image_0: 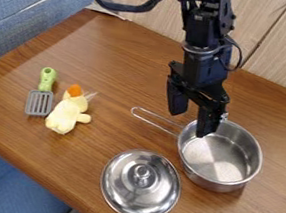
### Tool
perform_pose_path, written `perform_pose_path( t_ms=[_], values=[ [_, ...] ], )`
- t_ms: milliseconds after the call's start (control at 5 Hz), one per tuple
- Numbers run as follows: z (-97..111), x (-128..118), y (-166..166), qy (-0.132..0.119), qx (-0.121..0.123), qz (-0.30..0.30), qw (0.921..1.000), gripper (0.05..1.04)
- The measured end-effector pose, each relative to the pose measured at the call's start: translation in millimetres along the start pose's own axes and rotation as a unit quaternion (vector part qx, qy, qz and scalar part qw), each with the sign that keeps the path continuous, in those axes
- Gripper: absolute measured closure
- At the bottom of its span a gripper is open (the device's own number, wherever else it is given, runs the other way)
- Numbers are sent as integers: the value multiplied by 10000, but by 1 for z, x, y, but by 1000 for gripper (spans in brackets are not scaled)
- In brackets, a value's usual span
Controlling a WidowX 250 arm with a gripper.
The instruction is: Move the silver pot to the centre of the table
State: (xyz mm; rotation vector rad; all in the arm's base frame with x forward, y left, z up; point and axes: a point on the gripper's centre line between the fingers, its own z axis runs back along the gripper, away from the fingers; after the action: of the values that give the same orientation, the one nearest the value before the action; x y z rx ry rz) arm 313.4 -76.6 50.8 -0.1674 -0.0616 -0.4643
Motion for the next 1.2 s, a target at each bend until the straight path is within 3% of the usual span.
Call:
perform_pose_path(
  t_ms=[200,400,1200],
  values=[
    [22,3,-2,-250,146,-3,9996,72],
    [58,6,-3,-694,380,-90,9968,77],
    [60,5,-2,-717,398,-69,9966,82]
  ],
)
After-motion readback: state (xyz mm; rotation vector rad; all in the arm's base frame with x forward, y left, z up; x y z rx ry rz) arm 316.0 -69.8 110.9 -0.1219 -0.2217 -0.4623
